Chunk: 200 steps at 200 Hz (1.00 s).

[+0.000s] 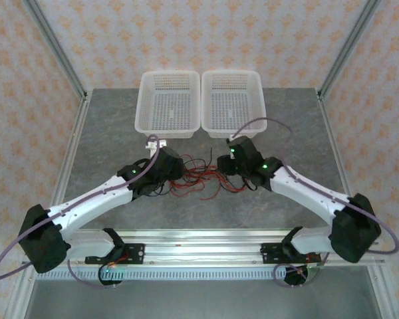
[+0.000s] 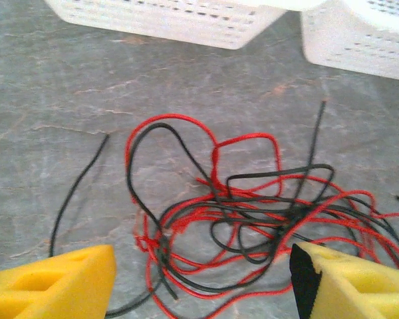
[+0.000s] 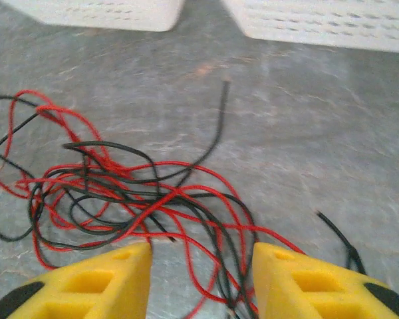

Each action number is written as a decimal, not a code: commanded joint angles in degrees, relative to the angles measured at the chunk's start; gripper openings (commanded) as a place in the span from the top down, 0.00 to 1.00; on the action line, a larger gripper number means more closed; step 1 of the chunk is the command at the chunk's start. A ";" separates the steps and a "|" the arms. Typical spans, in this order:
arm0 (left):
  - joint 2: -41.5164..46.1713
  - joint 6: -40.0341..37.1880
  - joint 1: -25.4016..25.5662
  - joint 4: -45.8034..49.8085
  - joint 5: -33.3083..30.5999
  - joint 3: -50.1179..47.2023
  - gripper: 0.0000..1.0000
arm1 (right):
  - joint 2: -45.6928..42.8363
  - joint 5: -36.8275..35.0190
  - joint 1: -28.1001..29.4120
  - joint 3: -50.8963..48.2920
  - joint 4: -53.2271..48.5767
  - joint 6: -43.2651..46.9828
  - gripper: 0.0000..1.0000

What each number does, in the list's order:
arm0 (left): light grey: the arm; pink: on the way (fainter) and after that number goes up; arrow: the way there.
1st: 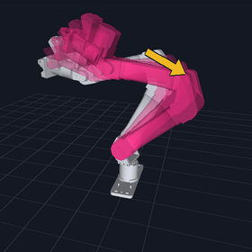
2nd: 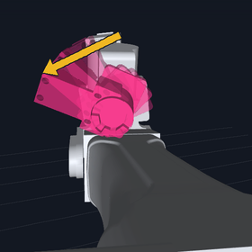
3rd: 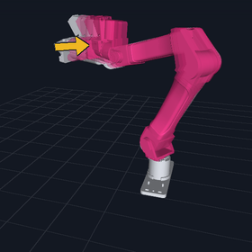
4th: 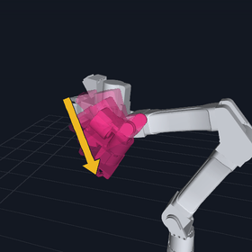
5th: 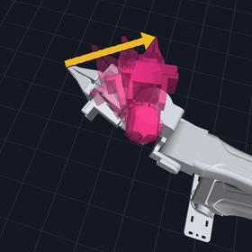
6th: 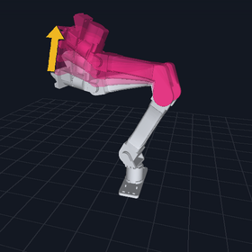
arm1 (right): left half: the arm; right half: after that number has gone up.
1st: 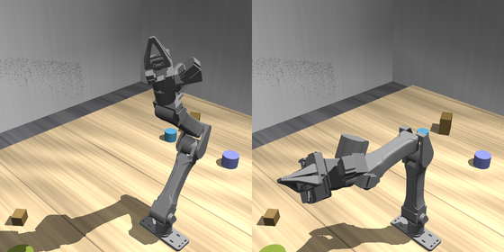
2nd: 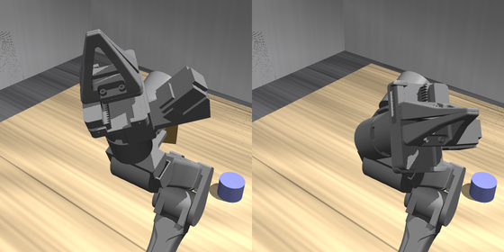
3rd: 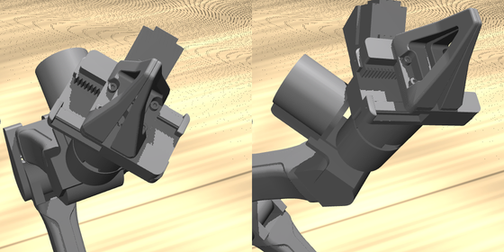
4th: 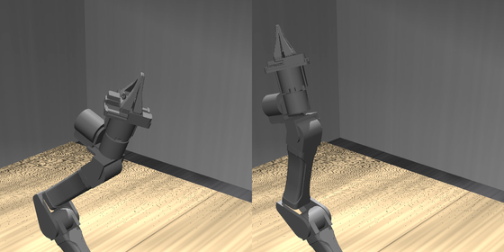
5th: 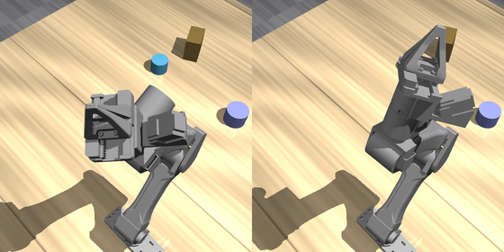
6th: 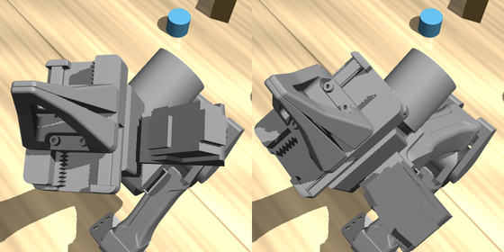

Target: Untangle the cables

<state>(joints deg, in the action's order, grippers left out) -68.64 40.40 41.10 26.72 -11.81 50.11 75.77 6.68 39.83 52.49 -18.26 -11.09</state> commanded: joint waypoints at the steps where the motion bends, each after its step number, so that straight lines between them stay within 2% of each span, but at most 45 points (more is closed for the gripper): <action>1: 2.64 -1.38 -0.41 -1.93 2.77 1.52 0.28 | 4.84 -0.08 1.54 3.61 -0.28 10.58 0.52; 56: 6.47 -0.63 -0.65 -0.79 2.32 0.14 0.28 | 16.87 -2.58 3.14 9.56 1.97 17.55 0.50; 130: 8.79 0.29 -0.76 -0.42 2.06 -1.14 0.28 | 26.19 -3.05 3.41 12.55 5.91 18.41 0.60; 168: 9.45 0.55 -0.76 -0.42 2.15 -1.72 0.28 | 28.49 -3.94 3.39 14.26 8.38 17.52 0.69; 185: 9.73 0.55 -0.76 -0.12 1.97 -1.76 0.28 | 28.56 -5.16 3.40 14.61 9.68 16.85 0.78; 200: 10.04 0.47 -0.76 -0.09 1.81 -1.80 0.28 | 27.92 -6.63 3.45 14.60 10.97 16.13 0.91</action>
<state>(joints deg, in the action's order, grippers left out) -60.34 40.60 41.08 26.02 -9.39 49.01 104.09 3.84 42.85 65.36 -10.79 6.31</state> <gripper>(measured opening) 0.718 0.166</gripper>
